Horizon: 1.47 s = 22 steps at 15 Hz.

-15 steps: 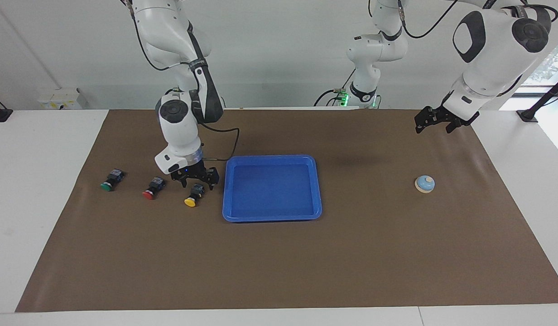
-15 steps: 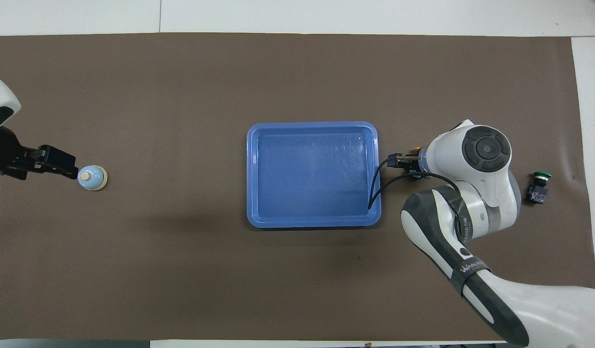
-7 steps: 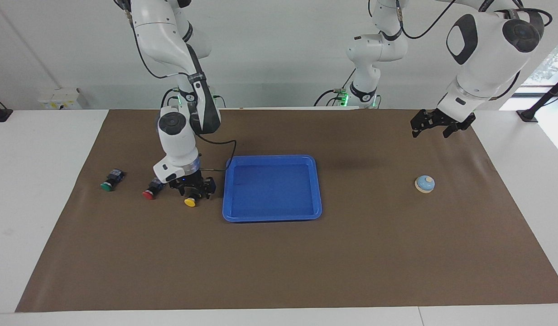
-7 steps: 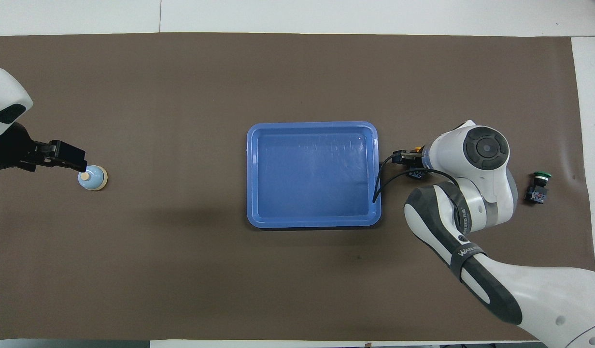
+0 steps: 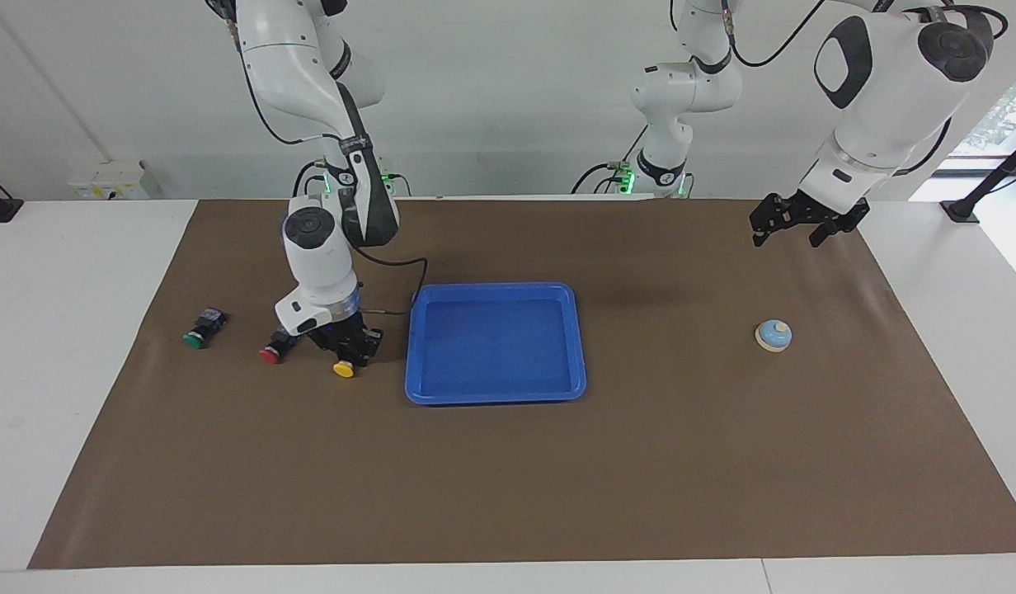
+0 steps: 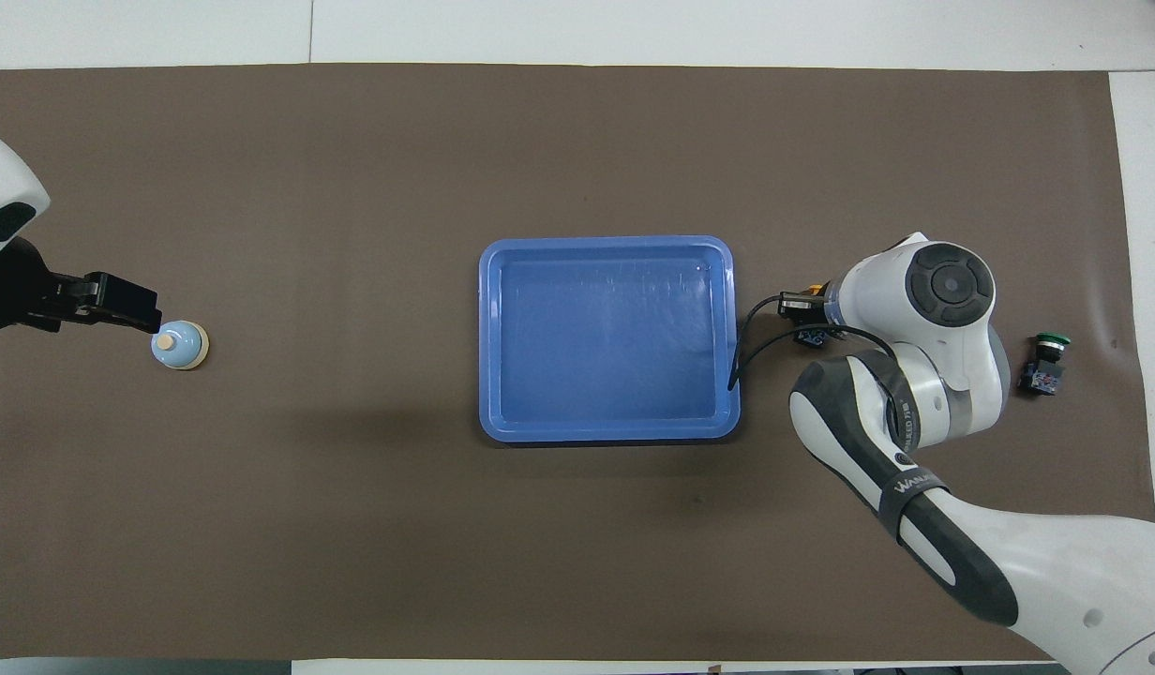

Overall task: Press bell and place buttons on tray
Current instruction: 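Carry the yellow button over the tray and lower it in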

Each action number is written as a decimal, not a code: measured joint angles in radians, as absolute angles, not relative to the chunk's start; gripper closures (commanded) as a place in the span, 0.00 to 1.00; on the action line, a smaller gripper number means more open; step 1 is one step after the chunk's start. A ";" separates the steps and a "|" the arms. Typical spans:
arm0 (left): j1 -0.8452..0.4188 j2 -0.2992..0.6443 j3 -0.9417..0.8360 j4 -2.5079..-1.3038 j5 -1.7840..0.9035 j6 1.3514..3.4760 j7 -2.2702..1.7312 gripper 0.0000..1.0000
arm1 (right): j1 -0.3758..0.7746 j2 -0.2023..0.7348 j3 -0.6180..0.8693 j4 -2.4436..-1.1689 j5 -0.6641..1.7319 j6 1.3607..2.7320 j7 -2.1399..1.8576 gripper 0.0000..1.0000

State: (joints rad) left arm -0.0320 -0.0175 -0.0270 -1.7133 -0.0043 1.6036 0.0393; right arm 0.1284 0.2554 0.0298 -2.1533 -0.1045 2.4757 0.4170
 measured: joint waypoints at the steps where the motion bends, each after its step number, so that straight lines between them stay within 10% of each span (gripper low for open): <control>1: -0.032 -0.017 -0.026 -1.713 -0.004 1.604 0.039 0.00 | 0.128 0.255 0.030 -2.142 -0.105 2.446 0.417 1.00; 7: -0.032 -0.018 -0.026 -1.713 -0.004 1.607 0.039 0.00 | 0.223 0.253 0.042 -1.912 -0.075 2.176 0.417 1.00; 18: -0.032 -0.018 -0.026 -1.713 -0.004 1.608 0.039 0.00 | 0.415 0.378 0.044 -1.893 -0.045 2.309 0.558 1.00; 19: -0.032 -0.018 -0.026 -1.713 -0.004 1.608 0.039 0.00 | 0.416 0.381 0.044 -1.896 -0.045 2.318 0.564 0.74; 20: -0.032 -0.018 -0.026 -1.713 -0.004 1.608 0.039 0.00 | 0.417 0.382 0.044 -1.901 -0.045 2.326 0.582 0.01; 22: -0.032 -0.018 -0.026 -1.713 -0.004 1.608 0.039 0.00 | 0.422 0.382 0.044 -1.908 -0.045 2.329 0.621 0.00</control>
